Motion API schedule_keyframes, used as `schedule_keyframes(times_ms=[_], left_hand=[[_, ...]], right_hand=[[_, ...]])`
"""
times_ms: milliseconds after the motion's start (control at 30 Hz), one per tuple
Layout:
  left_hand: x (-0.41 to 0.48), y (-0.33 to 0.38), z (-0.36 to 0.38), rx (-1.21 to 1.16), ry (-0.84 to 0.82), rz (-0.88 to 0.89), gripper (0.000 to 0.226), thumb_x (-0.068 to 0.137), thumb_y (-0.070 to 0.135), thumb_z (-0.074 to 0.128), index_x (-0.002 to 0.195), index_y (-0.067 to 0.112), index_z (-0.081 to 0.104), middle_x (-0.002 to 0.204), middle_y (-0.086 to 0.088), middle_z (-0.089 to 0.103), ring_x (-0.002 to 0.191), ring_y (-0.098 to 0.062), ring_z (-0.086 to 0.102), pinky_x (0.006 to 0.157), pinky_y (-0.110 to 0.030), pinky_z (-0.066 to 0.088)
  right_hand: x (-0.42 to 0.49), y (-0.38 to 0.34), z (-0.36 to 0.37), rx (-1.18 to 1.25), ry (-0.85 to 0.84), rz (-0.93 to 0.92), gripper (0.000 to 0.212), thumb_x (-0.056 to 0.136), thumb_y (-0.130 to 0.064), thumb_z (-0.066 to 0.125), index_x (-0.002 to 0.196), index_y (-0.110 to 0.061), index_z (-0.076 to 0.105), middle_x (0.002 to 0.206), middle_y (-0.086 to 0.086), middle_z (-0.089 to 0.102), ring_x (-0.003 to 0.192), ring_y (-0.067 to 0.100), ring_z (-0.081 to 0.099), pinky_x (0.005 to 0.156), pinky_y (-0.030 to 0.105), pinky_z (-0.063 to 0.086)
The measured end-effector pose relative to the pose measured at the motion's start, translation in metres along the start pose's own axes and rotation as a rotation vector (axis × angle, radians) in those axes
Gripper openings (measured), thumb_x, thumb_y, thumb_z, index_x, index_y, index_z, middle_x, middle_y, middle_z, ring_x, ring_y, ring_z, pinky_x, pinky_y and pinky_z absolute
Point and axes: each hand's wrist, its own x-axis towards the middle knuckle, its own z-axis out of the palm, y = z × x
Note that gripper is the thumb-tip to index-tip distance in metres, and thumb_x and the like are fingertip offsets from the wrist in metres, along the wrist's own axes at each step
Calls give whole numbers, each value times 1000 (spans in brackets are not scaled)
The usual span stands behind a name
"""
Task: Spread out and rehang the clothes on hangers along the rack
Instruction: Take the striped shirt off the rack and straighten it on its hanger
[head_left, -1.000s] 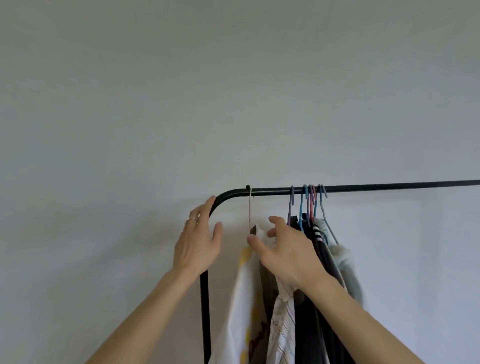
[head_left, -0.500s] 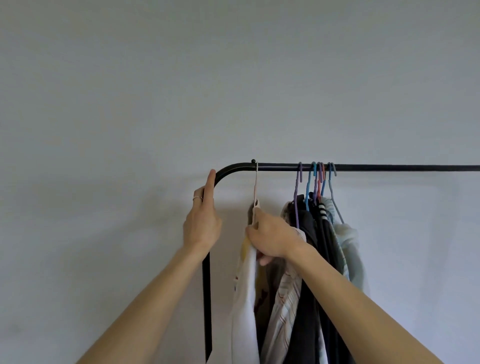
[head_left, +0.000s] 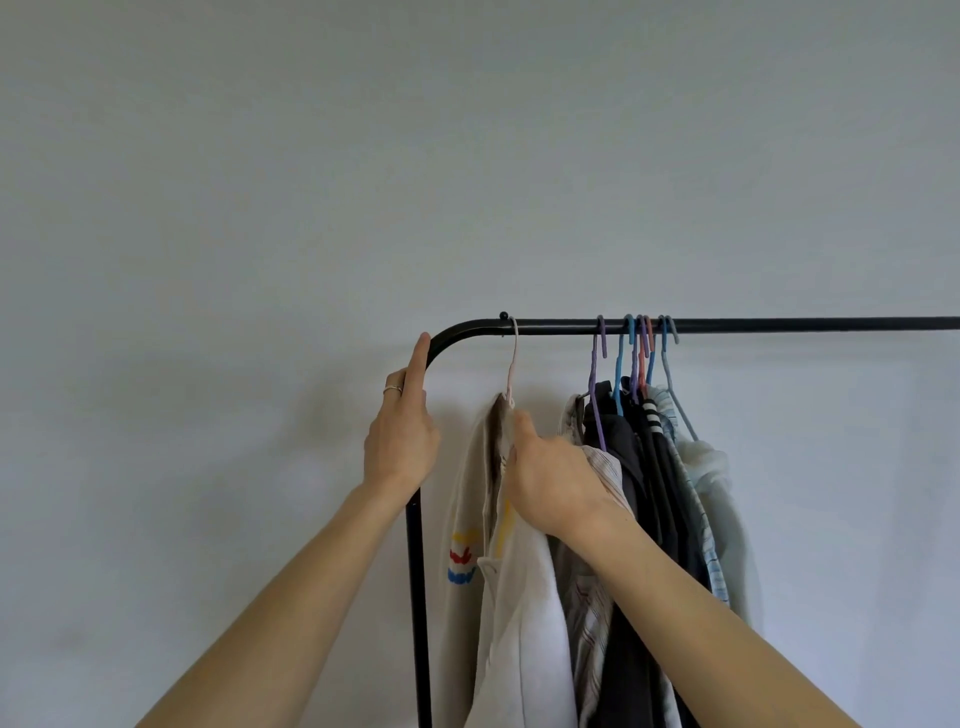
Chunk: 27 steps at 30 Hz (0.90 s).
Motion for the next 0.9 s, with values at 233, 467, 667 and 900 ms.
schedule_keyframes(times_ms=[233, 467, 667, 900], left_hand=[[-1, 2, -1, -6, 3, -3, 75, 100, 7, 32, 148, 56, 0, 140, 4, 42, 85, -23, 64, 79, -50, 54], [-4, 5, -7, -14, -9, 7, 70, 103, 12, 31, 149, 54, 0, 142, 4, 42, 86, -23, 64, 79, -50, 55], [-8, 10, -14, 7, -33, -2, 70, 102, 11, 31, 150, 51, -1, 147, 3, 36, 91, -23, 62, 78, -48, 54], [-46, 27, -12, -4, 171, 131, 62, 94, 22, 51, 151, 30, 29, 159, 4, 17, 143, -17, 22, 114, -35, 32]], right_hand=[[1, 1, 8, 62, 49, -18, 49, 98, -20, 34, 144, -7, 26, 80, 17, 65, 56, 30, 47, 43, 29, 20], [-5, -4, 2, 66, 49, -14, 42, 99, -20, 33, 139, -8, 31, 71, 8, 54, 48, 17, 38, 43, 30, 17], [-7, -7, 2, 24, 43, 0, 44, 100, -23, 34, 141, -6, 30, 88, 20, 68, 69, 38, 59, 51, 34, 32], [-33, -11, -32, 13, 203, -83, 52, 98, -36, 42, 144, -14, 29, 100, 9, 70, 90, 33, 67, 71, 39, 50]])
